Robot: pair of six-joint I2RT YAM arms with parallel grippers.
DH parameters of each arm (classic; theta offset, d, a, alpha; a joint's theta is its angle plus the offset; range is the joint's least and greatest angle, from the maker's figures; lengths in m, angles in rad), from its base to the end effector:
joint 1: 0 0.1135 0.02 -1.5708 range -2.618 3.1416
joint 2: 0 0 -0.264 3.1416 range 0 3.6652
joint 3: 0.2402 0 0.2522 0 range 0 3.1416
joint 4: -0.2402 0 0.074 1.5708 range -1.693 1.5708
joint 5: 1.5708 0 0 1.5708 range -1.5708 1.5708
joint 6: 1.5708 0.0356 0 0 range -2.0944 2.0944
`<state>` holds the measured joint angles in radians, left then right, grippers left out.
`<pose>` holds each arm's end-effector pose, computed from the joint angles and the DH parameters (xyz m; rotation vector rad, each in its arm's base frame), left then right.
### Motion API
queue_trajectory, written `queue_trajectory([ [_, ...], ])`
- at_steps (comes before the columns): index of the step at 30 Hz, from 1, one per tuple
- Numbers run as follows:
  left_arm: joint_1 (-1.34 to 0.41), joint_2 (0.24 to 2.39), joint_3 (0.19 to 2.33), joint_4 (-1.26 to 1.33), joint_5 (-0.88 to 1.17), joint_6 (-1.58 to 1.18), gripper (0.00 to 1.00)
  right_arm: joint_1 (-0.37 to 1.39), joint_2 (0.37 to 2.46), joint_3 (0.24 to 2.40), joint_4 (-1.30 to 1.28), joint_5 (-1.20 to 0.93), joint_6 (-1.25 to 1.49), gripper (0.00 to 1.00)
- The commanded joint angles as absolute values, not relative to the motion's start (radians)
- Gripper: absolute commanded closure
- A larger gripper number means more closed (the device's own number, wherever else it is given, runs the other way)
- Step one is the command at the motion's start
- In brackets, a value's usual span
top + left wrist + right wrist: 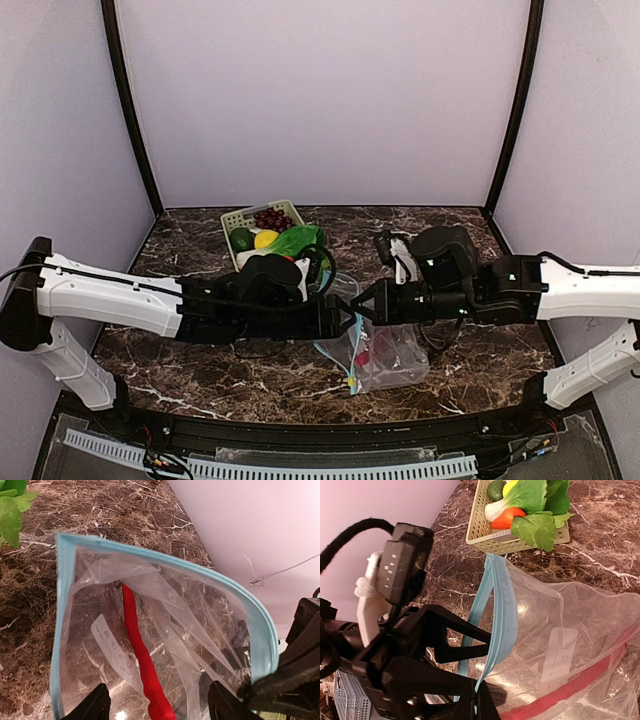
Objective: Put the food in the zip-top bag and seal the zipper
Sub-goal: Place the fake vegetable in the zipper food storage bag, then adjust the zipper food storage bag at the center of the board.
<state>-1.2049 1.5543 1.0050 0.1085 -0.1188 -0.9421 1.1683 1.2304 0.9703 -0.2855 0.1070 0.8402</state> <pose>0.1309 -0.3298 0.2541 0.2097 2.2308 -1.1840 0.1122 0.2539 0.3006 -0.3082 2.2879 1.0294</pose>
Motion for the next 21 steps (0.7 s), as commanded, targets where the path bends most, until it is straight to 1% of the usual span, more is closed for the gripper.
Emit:
queue_trajectory([
  [1, -1.213, 1.429, 1.061, 0.027, -0.019, -0.876, 0.3, 1.15, 1.211, 0.951, -0.284, 0.137, 0.871, 1.0],
  [5, -1.213, 1.338, 1.042, -0.005, 0.056, -0.866, 0.29, 1.135, 1.212, 0.949, -0.297, 0.14, 0.874, 1.0],
  [7, -1.213, 1.284, 1.007, -0.049, 0.037, -0.883, 0.29, 1.133, 1.208, 0.949, -0.296, 0.142, 0.873, 1.0],
  [10, -1.213, 1.207, 0.941, -0.11, -0.058, -0.926, 0.3, 1.131, 1.202, 0.958, -0.296, 0.146, 0.865, 1.0],
  [12, -1.212, 1.144, 0.878, -0.107, -0.094, -0.968, 0.29, 1.13, 1.201, 0.963, -0.296, 0.149, 0.858, 1.0],
  [17, -1.212, 1.126, 0.757, 0.026, -0.064, -1.047, 0.25, 1.129, 1.209, 0.977, -0.296, 0.144, 0.841, 1.0],
  [21, -1.207, 1.185, 0.766, 0.092, -0.031, -1.049, 0.23, 1.129, 1.216, 0.99, -0.296, 0.137, 0.833, 1.0],
])
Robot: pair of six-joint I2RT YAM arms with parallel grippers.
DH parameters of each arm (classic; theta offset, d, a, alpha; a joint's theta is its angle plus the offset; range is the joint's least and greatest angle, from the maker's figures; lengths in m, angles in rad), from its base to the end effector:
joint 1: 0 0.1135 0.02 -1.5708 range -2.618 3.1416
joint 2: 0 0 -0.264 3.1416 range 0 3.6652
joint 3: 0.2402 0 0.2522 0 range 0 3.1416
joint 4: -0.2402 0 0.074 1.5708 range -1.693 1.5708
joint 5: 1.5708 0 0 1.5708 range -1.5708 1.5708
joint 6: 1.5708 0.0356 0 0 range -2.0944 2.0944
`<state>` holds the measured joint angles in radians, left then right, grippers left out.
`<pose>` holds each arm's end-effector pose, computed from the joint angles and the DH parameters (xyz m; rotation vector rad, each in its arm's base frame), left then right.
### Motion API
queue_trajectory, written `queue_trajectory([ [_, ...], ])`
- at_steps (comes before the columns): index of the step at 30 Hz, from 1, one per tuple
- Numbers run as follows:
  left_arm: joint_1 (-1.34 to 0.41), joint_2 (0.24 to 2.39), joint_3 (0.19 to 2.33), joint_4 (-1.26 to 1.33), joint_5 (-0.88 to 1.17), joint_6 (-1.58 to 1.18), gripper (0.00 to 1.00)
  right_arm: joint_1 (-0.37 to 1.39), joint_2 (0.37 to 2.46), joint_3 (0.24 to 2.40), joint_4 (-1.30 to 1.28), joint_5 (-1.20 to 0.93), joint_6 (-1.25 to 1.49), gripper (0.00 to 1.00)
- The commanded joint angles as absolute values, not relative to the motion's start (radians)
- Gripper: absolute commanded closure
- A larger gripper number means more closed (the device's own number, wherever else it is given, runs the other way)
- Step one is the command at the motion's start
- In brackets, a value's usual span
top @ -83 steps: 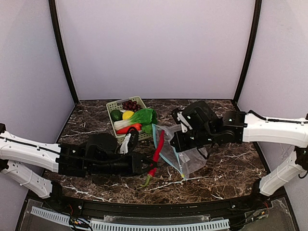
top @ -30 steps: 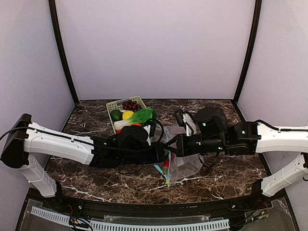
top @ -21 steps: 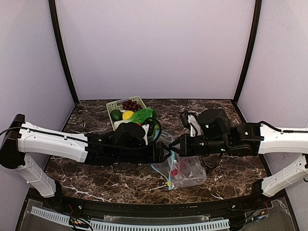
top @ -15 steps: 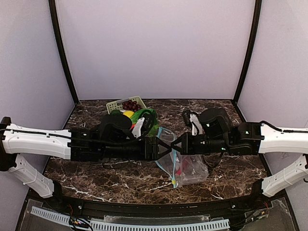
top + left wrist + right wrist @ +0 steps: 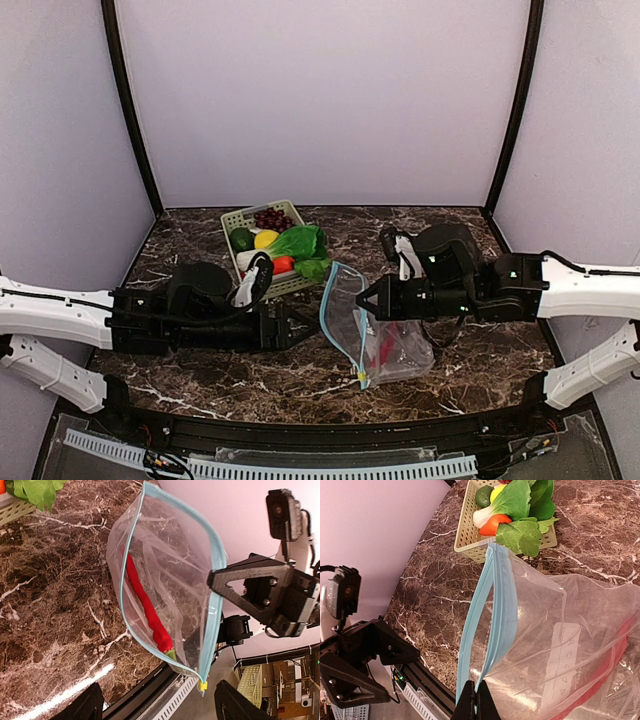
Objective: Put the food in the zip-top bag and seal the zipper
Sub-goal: Adjust the zipper food storage bag at the center of the board.
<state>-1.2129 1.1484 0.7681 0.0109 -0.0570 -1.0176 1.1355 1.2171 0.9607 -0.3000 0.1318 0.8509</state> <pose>0.0943 -0.2462 0.2795 0.1735 2.2162 -1.3397 0.1196 0.2461 0.2994 -0.2427 2.2892 0.9881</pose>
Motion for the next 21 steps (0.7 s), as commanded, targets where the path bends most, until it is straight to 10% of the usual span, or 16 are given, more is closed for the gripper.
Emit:
queue_trajectory([
  [1, -1.205, 1.211, 0.769, 0.111, -0.021, -1.048, 0.22, 1.129, 1.216, 0.991, -0.296, 0.134, 0.833, 1.0],
  [11, -1.165, 1.367, 0.772, 0.301, 0.074, -1.091, 0.35, 1.129, 1.215, 0.992, -0.289, 0.12, 0.832, 1.0],
  [21, -1.148, 1.431, 0.945, 0.207, 0.091, -0.987, 0.97, 1.129, 1.171, 0.999, -0.316, 0.14, 0.816, 1.0],
])
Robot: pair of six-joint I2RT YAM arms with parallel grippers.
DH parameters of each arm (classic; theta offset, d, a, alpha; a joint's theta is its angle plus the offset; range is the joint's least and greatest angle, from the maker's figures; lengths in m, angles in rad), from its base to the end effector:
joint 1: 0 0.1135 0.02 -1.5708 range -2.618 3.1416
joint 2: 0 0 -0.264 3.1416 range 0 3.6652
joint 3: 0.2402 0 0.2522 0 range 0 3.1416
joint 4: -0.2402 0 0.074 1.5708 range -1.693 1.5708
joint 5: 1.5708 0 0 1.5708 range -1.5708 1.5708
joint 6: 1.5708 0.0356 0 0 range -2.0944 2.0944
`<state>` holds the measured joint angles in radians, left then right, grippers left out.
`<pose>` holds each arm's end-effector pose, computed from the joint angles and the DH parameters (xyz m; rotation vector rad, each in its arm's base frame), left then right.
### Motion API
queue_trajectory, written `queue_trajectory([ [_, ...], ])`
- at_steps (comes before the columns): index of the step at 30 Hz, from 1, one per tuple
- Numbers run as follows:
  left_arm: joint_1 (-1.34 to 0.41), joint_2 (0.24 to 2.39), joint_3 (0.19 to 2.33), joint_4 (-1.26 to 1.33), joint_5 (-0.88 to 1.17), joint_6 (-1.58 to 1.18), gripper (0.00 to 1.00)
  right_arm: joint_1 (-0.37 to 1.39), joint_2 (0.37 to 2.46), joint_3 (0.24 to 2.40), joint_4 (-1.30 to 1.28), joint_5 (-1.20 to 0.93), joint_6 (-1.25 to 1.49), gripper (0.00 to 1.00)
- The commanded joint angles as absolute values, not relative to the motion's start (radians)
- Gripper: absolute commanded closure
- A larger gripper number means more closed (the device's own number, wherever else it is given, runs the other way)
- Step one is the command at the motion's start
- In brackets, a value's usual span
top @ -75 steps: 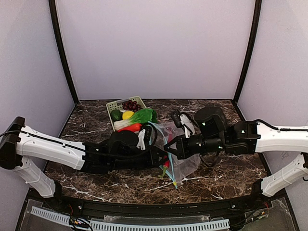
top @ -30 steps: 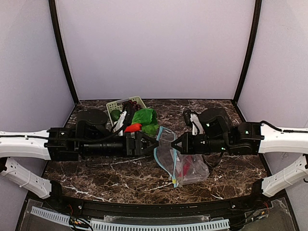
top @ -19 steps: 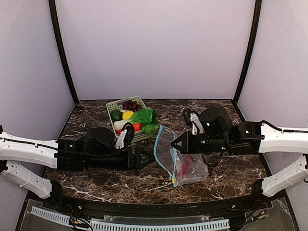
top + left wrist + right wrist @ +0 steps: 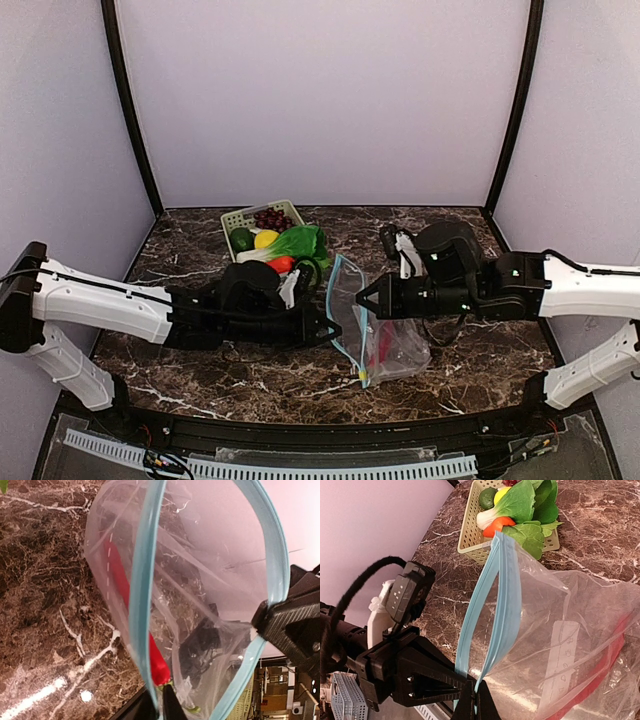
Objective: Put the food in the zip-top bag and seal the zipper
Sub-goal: Adjust the zipper food storage bag at the center of the board.
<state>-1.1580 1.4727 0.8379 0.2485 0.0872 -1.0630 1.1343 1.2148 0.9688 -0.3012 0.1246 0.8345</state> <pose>0.1289 -0.3020 0.2380 0.1765 2.2924 -1.4299 0.1197 0.2460 0.3026 -0.2629 2.2782 0.9932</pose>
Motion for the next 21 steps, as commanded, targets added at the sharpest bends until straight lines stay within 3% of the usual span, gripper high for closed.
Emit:
queue_trajectory([
  [1, -1.148, 1.416, 0.995, 0.157, 0.088, -0.966, 0.99, 1.129, 1.161, 0.997, -0.323, 0.146, 0.816, 1.0],
  [6, -1.147, 1.374, 1.097, 0.046, 0.1, -0.866, 0.99, 1.129, 1.099, 0.998, -0.376, 0.193, 0.815, 1.0],
  [21, -1.147, 1.295, 0.975, 0.023, 0.07, -0.899, 0.99, 1.128, 1.039, 1.039, -0.476, 0.23, 0.767, 1.0],
])
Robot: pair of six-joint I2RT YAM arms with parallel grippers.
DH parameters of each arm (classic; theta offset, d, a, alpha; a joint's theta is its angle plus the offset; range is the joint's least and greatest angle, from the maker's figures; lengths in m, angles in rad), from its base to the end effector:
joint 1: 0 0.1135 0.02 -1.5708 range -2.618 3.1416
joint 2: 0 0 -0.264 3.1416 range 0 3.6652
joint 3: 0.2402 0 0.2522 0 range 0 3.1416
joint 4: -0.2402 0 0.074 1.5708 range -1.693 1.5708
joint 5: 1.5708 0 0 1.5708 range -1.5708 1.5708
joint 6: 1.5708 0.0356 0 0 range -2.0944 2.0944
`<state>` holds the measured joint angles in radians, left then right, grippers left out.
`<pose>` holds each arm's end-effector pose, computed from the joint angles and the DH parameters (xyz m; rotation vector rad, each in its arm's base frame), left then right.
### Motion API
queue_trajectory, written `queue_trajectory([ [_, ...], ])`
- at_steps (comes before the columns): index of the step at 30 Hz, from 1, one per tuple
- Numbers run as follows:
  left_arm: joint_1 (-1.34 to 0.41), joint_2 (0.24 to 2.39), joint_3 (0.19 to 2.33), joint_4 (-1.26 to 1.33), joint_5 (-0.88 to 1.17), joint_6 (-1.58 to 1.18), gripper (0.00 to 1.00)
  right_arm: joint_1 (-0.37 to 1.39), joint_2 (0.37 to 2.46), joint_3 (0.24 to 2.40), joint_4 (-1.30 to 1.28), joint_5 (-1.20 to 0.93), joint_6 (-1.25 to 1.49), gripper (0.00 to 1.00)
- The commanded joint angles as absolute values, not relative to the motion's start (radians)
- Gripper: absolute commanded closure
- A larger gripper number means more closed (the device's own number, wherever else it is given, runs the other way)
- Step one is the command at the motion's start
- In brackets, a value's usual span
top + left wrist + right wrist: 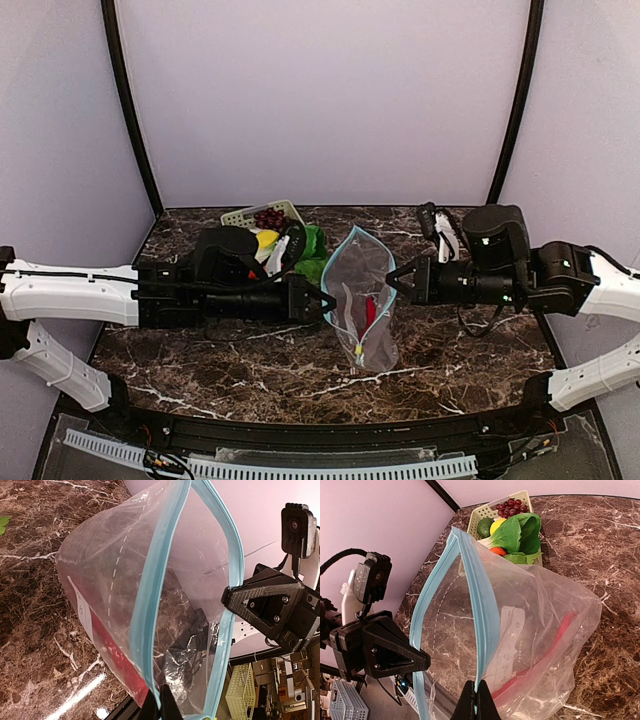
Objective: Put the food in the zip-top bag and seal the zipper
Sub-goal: Adjust the zipper food storage bag at the center of the board, then pick up the fake vegetable from the bin.
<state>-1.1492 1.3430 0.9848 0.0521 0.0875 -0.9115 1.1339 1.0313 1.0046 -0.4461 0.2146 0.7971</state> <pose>0.1261 -0.2889 0.3080 0.3261 2.1443 -1.4108 0.1032 0.2031 0.3439 -0.2233 2.1689 0.9611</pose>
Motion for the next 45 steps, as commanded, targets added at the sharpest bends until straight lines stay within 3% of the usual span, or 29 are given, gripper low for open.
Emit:
queue_trajectory([
  [1, -1.146, 1.293, 0.972, 0.02, 0.07, -0.895, 0.99, 1.128, 1.046, 1.039, -0.479, 0.225, 0.762, 1.0],
  [5, -1.146, 1.292, 0.963, -0.037, 0.08, -0.873, 0.84, 1.128, 1.077, 1.036, -0.498, 0.217, 0.762, 1.0],
  [7, -1.146, 1.285, 0.965, -0.086, 0.072, -0.857, 0.64, 1.129, 1.089, 1.034, -0.504, 0.211, 0.763, 1.0],
  [11, -1.145, 1.233, 0.962, -0.176, 0.017, -0.82, 0.35, 1.128, 1.098, 1.028, -0.503, 0.203, 0.766, 1.0],
  [15, -1.102, 1.161, 0.972, -0.268, -0.027, -0.772, 0.22, 1.129, 1.097, 1.027, -0.501, 0.208, 0.762, 1.0],
  [25, -0.777, 1.194, 1.137, -0.536, 0.184, -0.444, 0.16, 1.129, 1.11, 1.042, -0.501, 0.204, 0.749, 1.0],
  [33, -0.622, 1.345, 1.233, -0.521, 0.255, -0.112, 0.18, 1.128, 1.113, 1.049, -0.502, 0.208, 0.76, 1.0],
  [45, -0.578, 1.559, 1.226, -0.378, 0.335, 0.141, 0.32, 1.129, 1.146, 1.086, -0.516, 0.225, 0.758, 1.0],
])
